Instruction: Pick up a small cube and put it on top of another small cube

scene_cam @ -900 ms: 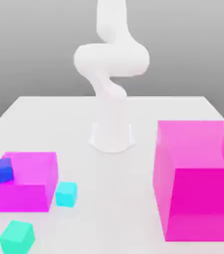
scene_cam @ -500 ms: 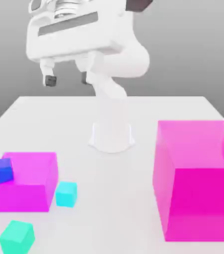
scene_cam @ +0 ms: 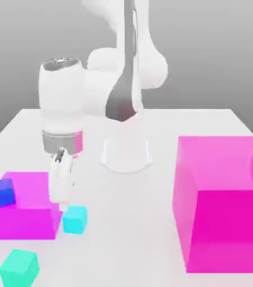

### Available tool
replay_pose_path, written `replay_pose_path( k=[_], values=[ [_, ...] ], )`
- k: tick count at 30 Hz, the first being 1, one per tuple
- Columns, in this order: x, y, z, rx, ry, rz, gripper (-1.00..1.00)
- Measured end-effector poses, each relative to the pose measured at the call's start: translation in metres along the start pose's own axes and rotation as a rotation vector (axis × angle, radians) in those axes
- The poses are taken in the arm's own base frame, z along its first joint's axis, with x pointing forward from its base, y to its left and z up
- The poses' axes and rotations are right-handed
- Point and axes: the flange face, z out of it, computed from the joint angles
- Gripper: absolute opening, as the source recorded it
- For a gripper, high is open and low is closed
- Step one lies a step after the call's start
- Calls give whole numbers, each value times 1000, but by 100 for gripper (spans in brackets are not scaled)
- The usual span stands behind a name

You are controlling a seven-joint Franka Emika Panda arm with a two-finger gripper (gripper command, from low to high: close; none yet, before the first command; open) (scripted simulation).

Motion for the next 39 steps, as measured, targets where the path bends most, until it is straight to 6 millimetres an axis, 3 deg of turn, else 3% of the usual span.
replay_pose_path(
  k=[7,8,14,17,23,24,28,31,35,39],
  values=[
    [4,6,62,-19,3,36,0],
    [5,6,69,-18,6,36,-100],
    [5,6,72,-15,7,36,-100],
    [4,5,57,-18,0,36,-100],
    [1,2,8,-14,5,31,-100],
    [-11,1,-2,-12,3,2,-100],
    [-89,12,-49,-4,-11,-189,-100],
    [-144,34,-89,-1,-23,-326,-100],
    [-212,89,-146,-3,-34,-529,-100],
    [-263,171,-202,-8,-33,-744,-100]
  ],
)
